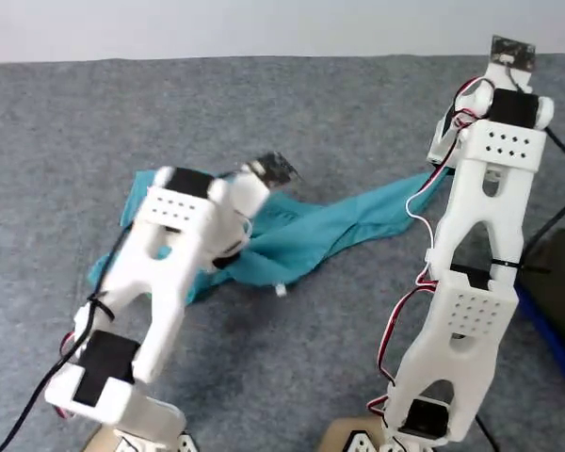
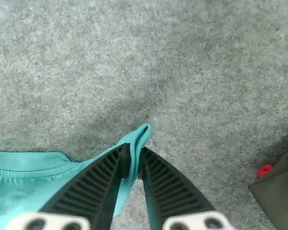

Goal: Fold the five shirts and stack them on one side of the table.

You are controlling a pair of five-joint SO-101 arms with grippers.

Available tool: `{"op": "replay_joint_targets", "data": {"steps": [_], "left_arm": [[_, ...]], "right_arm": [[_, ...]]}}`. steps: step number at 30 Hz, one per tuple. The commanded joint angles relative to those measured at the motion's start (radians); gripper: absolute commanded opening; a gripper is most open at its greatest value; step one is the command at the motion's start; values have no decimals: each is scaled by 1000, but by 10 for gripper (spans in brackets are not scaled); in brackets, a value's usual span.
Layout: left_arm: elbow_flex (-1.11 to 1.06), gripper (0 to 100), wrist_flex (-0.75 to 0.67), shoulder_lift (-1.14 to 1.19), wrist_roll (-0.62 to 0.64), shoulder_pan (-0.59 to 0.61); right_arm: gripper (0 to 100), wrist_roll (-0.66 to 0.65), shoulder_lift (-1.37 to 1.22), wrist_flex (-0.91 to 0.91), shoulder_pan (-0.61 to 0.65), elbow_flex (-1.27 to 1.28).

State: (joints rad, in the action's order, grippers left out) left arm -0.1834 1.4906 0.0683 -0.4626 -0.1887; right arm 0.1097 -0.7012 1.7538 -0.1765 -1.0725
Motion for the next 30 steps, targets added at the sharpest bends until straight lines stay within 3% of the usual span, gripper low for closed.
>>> {"op": "replay_joint_targets", "data": {"steps": [1,7,15,24,30], "left_arm": [[68,7,-25,35,-6,81],[91,13,-77,210,-5,199],[271,172,-2,282,28,299],[561,182,255,282,26,259],[492,182,265,198,28,190]], "right_arm": [[9,-9,79,41,38,-48],[9,-11,77,41,104,-48],[9,-11,73,41,110,-48],[9,-11,81,42,107,-46],[9,-11,79,42,107,-46]]}}
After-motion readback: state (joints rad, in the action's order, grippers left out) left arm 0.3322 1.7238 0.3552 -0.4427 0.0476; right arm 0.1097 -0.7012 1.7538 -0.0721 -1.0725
